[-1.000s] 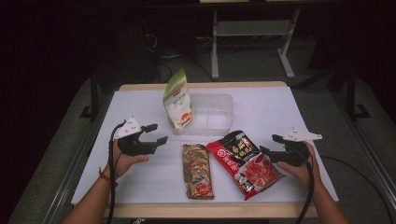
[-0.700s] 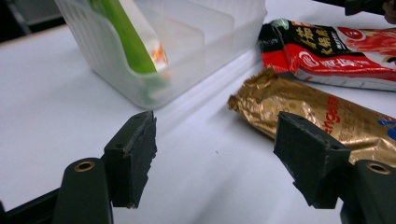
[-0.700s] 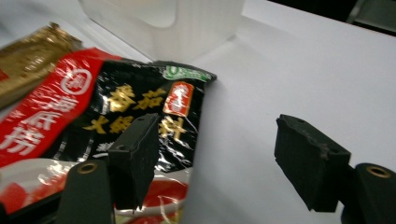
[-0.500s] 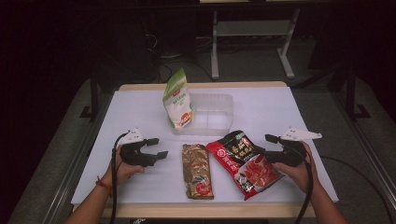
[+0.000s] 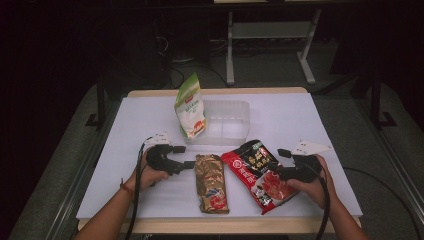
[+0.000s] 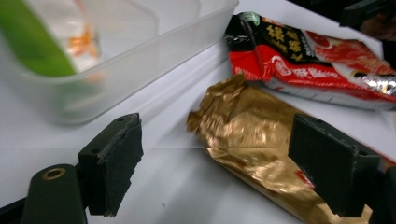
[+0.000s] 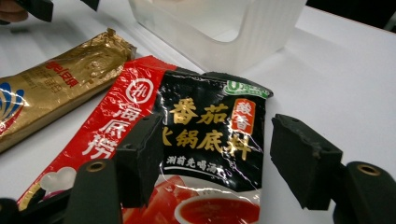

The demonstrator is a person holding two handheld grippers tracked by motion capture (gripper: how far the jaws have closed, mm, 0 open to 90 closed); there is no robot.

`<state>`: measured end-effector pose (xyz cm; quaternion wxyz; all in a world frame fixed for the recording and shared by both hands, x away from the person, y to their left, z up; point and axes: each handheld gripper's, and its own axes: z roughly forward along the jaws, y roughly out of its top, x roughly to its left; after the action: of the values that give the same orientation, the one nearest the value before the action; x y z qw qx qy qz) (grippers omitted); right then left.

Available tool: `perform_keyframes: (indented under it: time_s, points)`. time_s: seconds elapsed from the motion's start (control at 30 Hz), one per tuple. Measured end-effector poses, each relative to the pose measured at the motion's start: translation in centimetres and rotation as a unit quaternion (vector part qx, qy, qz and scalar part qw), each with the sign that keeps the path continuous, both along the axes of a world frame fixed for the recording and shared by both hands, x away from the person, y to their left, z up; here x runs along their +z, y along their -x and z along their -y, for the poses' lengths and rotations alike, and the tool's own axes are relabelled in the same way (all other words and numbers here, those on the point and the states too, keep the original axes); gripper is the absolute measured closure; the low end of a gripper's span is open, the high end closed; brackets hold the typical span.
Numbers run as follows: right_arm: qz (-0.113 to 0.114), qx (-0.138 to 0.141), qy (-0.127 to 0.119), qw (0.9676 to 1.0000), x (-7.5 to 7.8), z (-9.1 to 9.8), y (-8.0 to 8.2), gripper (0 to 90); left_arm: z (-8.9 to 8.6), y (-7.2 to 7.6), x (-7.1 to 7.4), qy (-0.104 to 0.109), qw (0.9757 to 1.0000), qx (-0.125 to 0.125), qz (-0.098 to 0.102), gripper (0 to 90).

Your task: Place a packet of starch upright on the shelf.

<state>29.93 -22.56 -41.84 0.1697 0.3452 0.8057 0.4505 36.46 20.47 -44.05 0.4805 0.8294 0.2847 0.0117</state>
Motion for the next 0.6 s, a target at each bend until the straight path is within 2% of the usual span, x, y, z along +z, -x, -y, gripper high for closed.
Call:
perform_keyframes:
  time_s: [0.2, 0.27, 0.33, 0.43, 0.53, 0.6]
  points:
    - [-0.003, -0.005, -0.004, 1.0, -0.2, 0.5, 0.0, 33.7, 2.2, -1.6, -1.1, -0.018, 0.9994, -0.014, -0.025, 16.2]
    - [-0.006, -0.003, -0.005, 1.0, -0.3, 0.6, 0.0, 33.7, 3.1, -1.8, -1.5, -0.033, 0.9989, -0.02, -0.028, 16.2]
    - [-0.006, -0.003, -0.004, 1.0, -0.3, 0.7, 0.0, 33.6, 3.6, -1.9, -1.7, -0.028, 0.9985, -0.031, -0.035, 14.9]
    - [-0.01, -0.003, -0.004, 0.9999, -0.4, 0.7, 0.0, 33.6, 4.1, -1.8, -1.6, -0.029, 0.9984, -0.038, -0.03, 15.6]
    - [-0.013, 0.001, -0.004, 0.9999, -0.5, 0.7, 0.0, 33.4, 4.3, -1.6, -1.7, -0.019, 0.9971, -0.059, -0.045, 27.4]
    - [-0.013, 0.001, -0.003, 0.9999, -0.5, 0.7, 0.0, 33.4, 4.3, -1.5, -1.6, -0.017, 0.9969, -0.062, -0.046, 33.4]
